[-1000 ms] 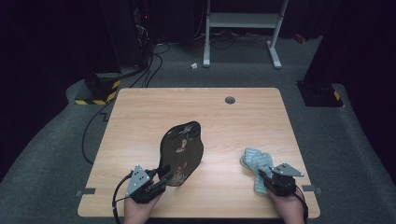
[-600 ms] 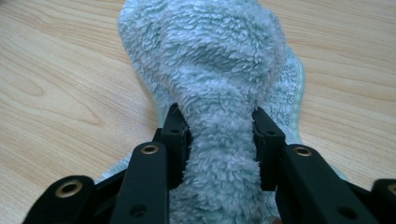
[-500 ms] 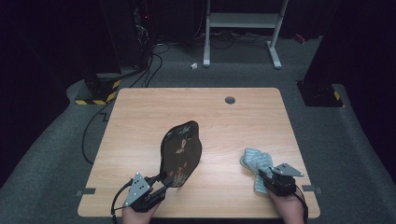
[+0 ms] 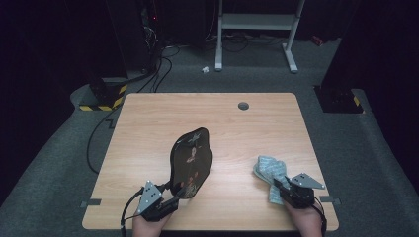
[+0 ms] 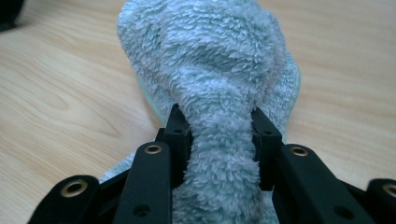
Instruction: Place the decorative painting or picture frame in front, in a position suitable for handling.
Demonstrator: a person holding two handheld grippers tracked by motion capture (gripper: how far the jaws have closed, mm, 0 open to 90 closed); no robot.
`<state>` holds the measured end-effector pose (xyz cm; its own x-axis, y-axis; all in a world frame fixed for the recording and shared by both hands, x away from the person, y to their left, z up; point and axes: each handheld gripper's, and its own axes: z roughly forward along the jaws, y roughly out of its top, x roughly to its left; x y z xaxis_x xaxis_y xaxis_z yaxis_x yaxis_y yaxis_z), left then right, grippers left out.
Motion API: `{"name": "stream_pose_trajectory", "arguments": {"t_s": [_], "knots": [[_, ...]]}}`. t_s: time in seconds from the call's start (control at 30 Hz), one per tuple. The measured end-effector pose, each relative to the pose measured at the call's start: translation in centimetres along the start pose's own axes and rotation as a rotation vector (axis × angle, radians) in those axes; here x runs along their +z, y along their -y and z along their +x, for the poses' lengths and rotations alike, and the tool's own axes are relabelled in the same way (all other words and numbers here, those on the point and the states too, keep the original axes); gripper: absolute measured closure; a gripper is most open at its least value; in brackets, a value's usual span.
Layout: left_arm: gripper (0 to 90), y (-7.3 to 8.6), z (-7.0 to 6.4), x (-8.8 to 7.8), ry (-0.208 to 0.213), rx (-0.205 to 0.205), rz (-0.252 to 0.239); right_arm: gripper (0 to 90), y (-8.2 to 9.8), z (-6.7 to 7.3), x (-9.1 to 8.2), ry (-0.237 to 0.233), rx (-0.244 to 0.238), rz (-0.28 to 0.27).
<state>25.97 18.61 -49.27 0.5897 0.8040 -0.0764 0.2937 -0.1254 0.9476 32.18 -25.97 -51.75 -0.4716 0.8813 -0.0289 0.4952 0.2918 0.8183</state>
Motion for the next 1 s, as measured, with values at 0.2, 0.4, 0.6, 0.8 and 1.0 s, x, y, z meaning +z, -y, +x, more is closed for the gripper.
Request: {"name": "stream_pose_trajectory", "arguments": {"t_s": [0.2,0.4,0.6,0.8,1.0], "knots": [[57.1,0.1,-0.3,0.1,0.000,0.021,0.000,66.6,-1.4,1.5,-1.2,-0.027,-0.038,-0.091],[63.0,0.4,-0.5,0.3,0.005,0.037,0.003,66.7,-3.0,3.3,-2.0,-0.076,-0.058,-0.159],[64.4,0.4,-0.3,0.3,0.013,0.021,-0.003,67.1,-5.1,5.0,-2.3,-0.123,-0.080,-0.208],[64.9,0.6,-0.2,0.2,0.024,0.000,-0.018,67.2,-6.9,6.4,-2.3,-0.155,-0.088,-0.242],[64.2,0.5,-0.2,0.1,0.023,-0.004,-0.030,67.2,-8.4,7.3,-2.4,-0.176,-0.100,-0.266]]}}
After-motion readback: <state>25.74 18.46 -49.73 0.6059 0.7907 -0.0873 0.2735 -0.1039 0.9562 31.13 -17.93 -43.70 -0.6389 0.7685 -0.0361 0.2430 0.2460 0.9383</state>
